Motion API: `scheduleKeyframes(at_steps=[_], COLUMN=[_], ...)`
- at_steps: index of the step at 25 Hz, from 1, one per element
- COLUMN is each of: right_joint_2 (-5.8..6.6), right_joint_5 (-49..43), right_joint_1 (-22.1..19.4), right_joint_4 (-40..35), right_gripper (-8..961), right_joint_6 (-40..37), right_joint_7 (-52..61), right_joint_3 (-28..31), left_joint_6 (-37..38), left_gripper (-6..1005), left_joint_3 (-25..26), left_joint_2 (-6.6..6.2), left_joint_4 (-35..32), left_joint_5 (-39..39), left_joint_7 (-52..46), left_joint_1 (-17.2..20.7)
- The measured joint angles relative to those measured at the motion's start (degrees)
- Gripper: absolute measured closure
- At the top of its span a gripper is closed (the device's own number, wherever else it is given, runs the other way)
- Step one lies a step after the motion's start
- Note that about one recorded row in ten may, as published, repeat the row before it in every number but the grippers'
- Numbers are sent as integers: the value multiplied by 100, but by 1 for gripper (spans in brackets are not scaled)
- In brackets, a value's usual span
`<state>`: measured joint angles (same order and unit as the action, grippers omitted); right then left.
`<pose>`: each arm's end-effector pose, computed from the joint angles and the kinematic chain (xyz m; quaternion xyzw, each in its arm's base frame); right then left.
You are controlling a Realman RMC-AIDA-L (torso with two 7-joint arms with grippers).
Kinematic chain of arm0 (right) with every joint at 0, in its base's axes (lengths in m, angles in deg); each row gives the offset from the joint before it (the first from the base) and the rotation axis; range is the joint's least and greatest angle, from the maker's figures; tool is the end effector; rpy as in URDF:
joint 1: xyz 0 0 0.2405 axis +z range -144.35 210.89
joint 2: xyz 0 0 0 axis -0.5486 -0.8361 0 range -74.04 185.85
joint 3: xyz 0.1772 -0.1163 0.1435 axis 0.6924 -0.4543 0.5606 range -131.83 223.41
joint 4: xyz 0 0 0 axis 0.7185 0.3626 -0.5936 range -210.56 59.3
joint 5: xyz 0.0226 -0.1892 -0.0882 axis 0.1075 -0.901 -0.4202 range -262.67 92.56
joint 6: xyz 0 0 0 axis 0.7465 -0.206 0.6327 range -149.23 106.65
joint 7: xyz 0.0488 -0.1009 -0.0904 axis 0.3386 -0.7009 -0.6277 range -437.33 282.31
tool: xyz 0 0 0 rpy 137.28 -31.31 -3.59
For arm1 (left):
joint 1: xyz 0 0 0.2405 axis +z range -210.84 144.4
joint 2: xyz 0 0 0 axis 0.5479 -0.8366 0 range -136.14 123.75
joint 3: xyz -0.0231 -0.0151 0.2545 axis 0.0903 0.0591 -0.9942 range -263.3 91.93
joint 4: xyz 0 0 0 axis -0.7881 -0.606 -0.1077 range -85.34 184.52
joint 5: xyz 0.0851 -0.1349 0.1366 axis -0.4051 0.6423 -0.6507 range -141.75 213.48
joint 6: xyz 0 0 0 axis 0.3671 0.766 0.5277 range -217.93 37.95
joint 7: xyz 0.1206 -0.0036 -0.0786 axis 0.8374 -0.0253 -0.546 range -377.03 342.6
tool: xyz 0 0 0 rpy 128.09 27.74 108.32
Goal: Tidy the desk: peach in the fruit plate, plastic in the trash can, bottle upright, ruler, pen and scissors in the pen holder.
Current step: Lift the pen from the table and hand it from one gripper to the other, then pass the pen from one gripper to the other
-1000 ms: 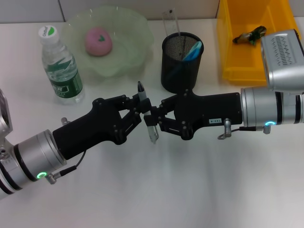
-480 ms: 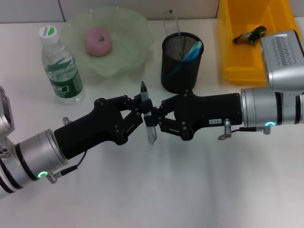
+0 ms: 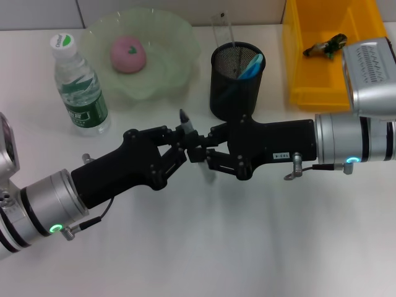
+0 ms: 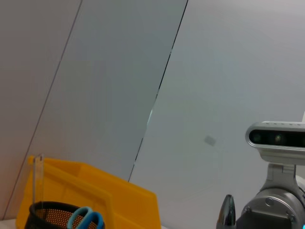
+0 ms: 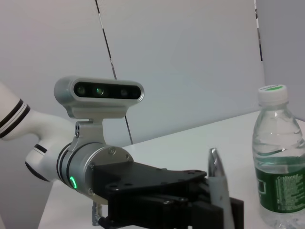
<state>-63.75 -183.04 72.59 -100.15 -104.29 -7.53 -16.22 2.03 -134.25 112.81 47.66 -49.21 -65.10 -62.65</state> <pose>0.1979 0.3351 -0.0701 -0.9590 0.1195 0.2554 0.0282 -0.2569 0.2705 -0.0656 -0.8633 -0.2175 -0.4295 0.1514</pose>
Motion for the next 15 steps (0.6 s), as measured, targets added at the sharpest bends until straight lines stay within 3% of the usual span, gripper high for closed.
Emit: scheduleKeyframes(at_steps=[3,9,15], right_joint_2=[5,4,11], right_joint_5=[2,12,134], right_joint_1=[-14,-58,-122], right_joint_4=[-1,-27,-43], right_gripper=[809,660,447], right_joint_6=[-1,-10,-42], right_joint_7=[4,6,-1], right_joint_3=[2,2,-37], left_joint_6=[0,5,30], left_gripper=[842,844,851], left_joint_3=[0,24,45], left_joint_2=[0,0,-1], left_joint_4=[0,-1,-5], left_joint_5=[-12,14,57], left_joint_7=[-21,-21,-22], left_joint_1=[0,-1,7])
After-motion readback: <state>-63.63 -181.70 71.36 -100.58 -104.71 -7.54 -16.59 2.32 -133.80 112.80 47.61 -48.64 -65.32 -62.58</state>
